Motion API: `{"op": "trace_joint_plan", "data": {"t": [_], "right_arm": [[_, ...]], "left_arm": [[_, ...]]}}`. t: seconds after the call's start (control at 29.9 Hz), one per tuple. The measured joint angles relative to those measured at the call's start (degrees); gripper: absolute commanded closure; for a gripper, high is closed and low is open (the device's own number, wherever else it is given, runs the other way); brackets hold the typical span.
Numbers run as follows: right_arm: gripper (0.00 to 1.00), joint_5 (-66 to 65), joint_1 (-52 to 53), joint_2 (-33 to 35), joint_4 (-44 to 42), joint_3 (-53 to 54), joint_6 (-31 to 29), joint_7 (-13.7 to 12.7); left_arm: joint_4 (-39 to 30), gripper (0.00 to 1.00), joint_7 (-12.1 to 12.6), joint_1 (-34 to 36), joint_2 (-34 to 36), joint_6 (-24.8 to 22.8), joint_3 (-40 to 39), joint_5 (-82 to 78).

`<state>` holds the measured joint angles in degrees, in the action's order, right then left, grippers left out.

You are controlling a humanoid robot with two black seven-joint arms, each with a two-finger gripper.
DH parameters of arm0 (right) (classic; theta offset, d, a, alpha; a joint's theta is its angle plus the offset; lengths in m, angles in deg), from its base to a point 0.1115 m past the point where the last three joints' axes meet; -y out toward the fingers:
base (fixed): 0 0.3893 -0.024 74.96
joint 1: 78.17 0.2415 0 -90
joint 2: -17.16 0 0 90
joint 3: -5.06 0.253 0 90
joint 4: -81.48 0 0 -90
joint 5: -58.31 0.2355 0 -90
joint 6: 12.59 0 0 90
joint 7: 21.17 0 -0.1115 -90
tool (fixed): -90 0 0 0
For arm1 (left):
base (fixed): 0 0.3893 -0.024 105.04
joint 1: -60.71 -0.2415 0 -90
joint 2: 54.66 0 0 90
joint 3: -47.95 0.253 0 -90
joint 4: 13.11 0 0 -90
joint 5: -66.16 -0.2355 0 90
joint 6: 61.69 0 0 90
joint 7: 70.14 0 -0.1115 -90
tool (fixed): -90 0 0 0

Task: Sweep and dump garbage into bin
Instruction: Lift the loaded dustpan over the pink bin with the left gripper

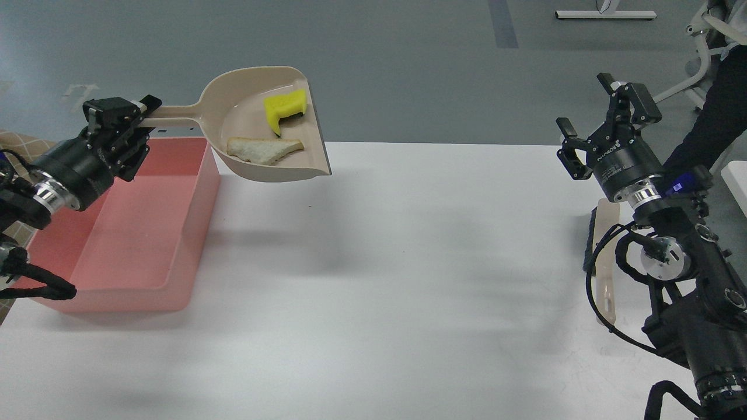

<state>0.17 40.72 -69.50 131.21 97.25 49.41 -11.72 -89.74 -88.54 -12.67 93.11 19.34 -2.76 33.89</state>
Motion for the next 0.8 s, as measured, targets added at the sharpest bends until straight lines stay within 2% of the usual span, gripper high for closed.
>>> {"op": "trace_joint_plan", "data": {"t": [0.1,0.23,0.47,0.8], "right_arm": [[0.02,0.67,-0.13,0.15,-0.34,0.02,0.0,0.66],[0.02,1.06,-0.13,0.3,-0.89,0.03,0.0,0.81],[0.01,1.1,0.01,0.54,-0.98,0.02,0.0,0.83],[0.01,1.1,0.57,0.61,-1.03,-0.08,0.0,0.83]], "left_arm": [[0.08,0.96,-0.9,-0.51,2.72,-1.04,-0.13,0.75],[0.52,0.96,-3.56,-2.19,5.75,-2.97,-0.14,3.98],[2.29,0.96,-6.21,-5.12,7.6,-4.09,-0.09,10.11],[7.68,0.96,-8.48,-6.71,11.83,-10.33,-0.07,12.95]]}}
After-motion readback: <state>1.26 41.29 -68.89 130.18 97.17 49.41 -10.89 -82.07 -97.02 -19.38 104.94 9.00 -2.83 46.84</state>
